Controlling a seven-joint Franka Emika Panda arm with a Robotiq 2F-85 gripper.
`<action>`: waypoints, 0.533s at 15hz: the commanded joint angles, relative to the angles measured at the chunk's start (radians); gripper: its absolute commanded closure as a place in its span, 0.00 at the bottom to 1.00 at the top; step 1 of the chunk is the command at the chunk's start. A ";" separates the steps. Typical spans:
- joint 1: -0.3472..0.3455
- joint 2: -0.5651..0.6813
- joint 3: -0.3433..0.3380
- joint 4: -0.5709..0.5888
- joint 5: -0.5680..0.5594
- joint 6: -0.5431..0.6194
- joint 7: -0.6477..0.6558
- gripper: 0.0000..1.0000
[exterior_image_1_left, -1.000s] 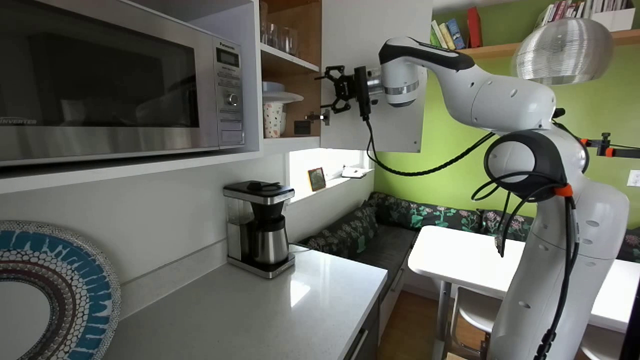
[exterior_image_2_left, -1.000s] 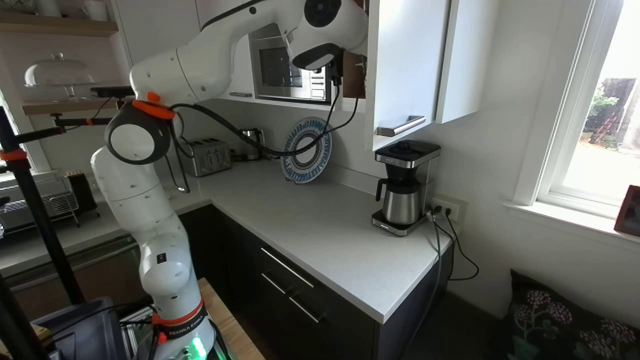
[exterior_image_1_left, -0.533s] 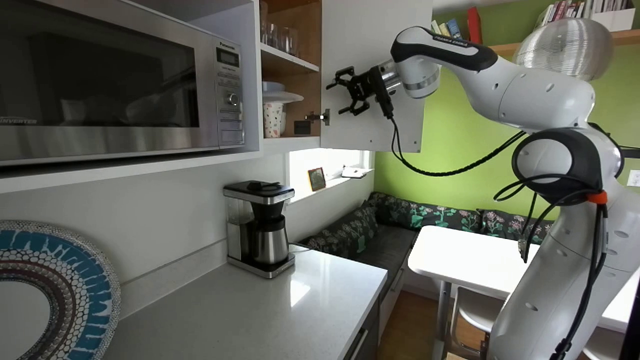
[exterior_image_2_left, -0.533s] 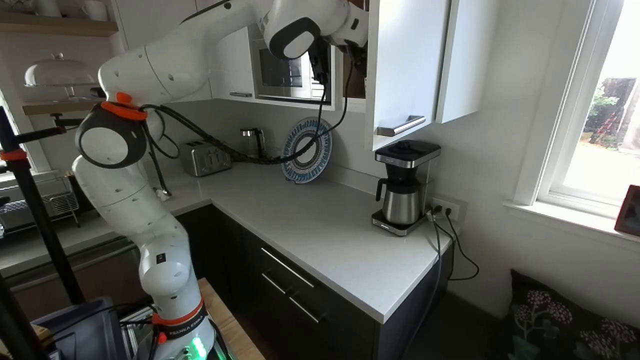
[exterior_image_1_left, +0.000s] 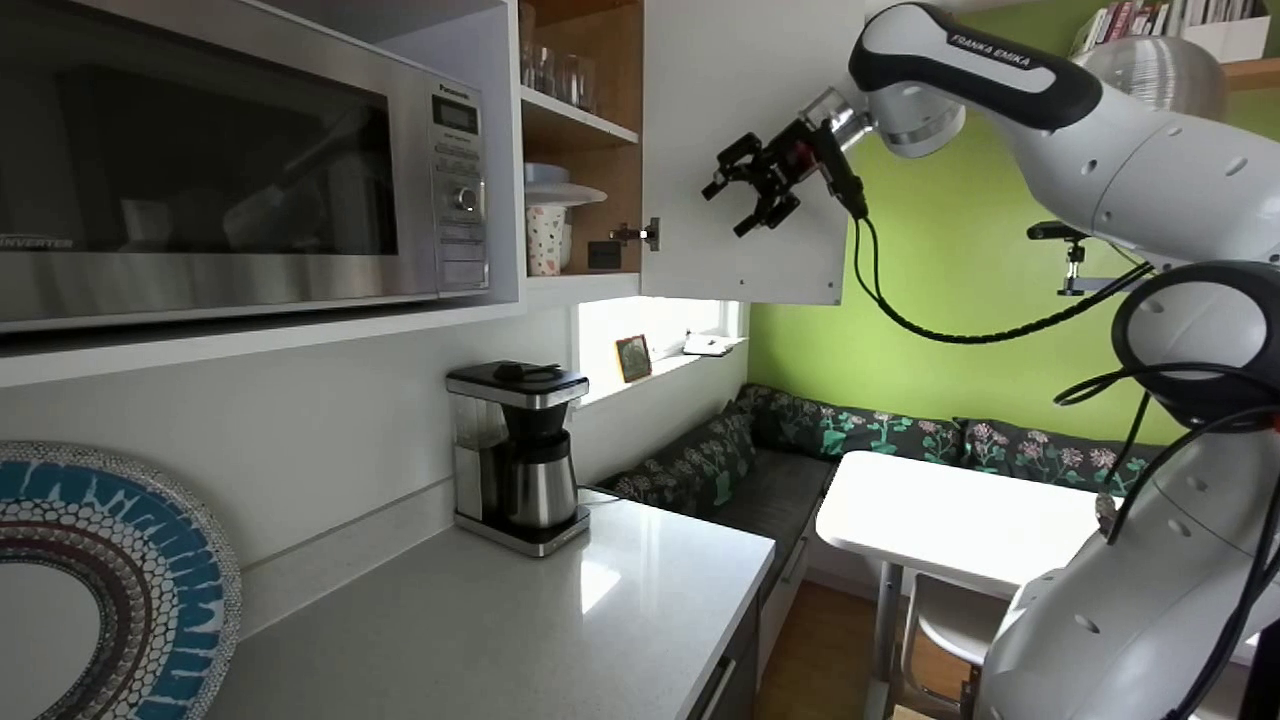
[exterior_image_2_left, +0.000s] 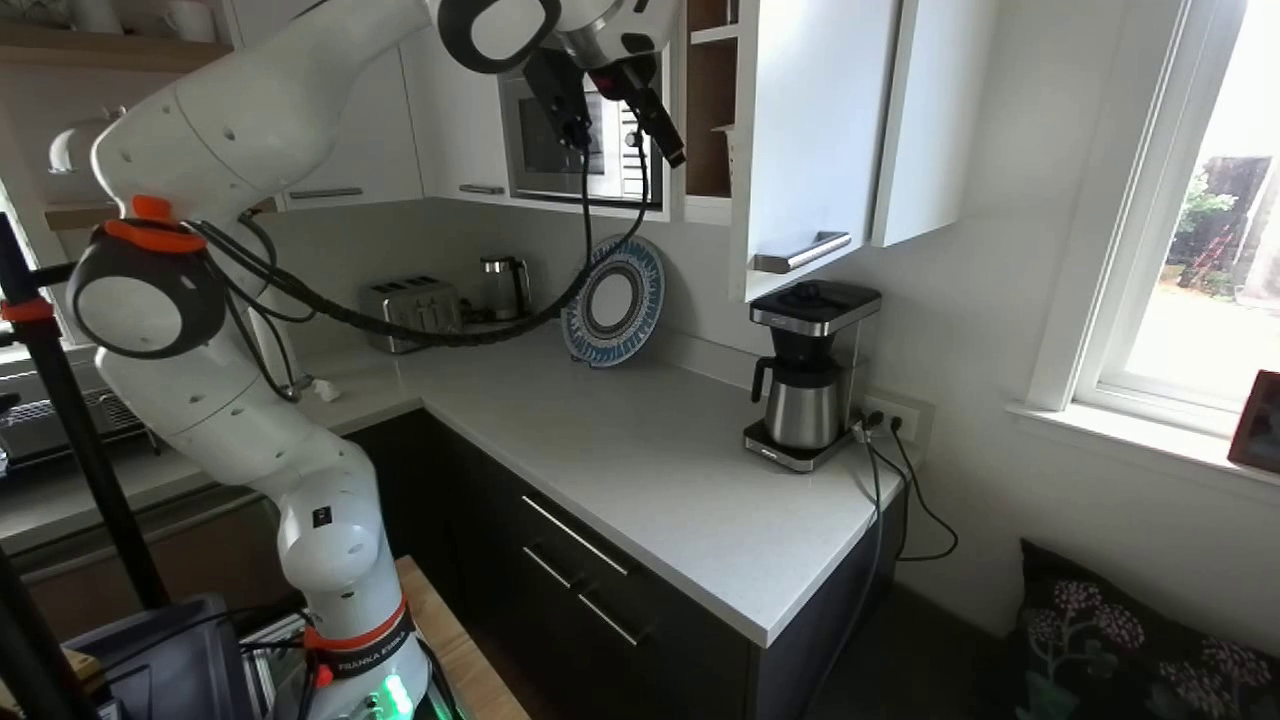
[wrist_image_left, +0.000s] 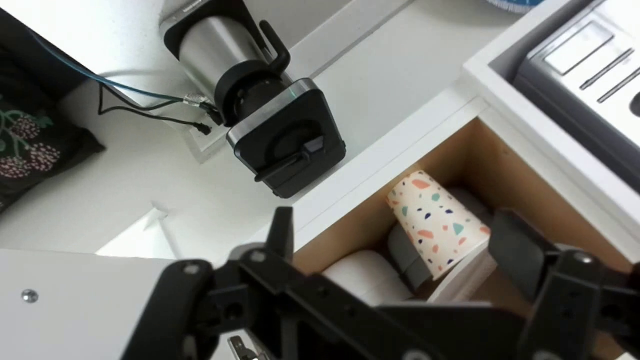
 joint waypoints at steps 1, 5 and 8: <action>0.038 -0.016 -0.023 0.007 -0.021 -0.015 -0.017 0.00; 0.047 -0.042 -0.027 0.005 -0.028 -0.028 -0.041 0.00; 0.077 -0.028 -0.055 0.067 -0.053 -0.107 -0.148 0.00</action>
